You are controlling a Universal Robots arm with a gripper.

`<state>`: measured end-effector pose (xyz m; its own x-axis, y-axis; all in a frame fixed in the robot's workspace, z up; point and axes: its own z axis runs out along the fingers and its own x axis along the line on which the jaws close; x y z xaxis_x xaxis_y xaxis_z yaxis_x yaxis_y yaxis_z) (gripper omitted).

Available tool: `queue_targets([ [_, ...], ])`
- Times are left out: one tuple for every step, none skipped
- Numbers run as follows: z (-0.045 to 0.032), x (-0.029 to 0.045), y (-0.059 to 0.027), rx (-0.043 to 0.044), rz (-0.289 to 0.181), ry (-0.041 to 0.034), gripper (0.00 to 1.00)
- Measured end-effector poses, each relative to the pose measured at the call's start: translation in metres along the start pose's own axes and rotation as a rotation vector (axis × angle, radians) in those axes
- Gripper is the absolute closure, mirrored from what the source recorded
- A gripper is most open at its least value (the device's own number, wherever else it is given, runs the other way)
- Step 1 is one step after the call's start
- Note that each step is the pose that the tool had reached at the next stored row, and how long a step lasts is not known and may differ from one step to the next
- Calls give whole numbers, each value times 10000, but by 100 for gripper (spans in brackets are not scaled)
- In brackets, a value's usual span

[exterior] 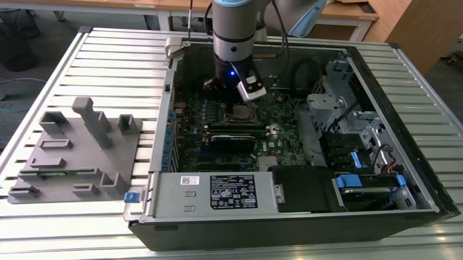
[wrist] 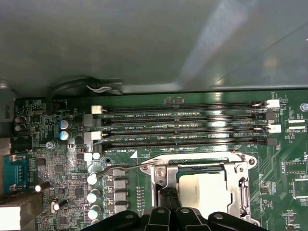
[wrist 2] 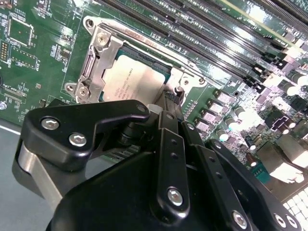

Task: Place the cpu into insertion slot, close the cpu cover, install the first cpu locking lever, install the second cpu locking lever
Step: 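Close the cpu cover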

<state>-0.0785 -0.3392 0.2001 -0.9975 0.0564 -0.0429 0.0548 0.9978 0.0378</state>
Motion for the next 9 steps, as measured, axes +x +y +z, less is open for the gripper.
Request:
queue_targets([
  [1, 0, 0, -2, 0, -1, 90],
  [2, 0, 0, -3, 0, -2, 90],
  [2, 0, 0, -3, 0, -2, 90],
  [5, 0, 1, -5, 0, -3, 90],
  [10, 0, 0, -4, 0, -3, 90],
  [15, 1, -1, 2, 0, 1, 90],
  [20, 2, -2, 7, 0, 4, 90],
  [25, 2, -3, 8, 0, 5, 90],
  [31, 2, -3, 8, 0, 5, 90],
])
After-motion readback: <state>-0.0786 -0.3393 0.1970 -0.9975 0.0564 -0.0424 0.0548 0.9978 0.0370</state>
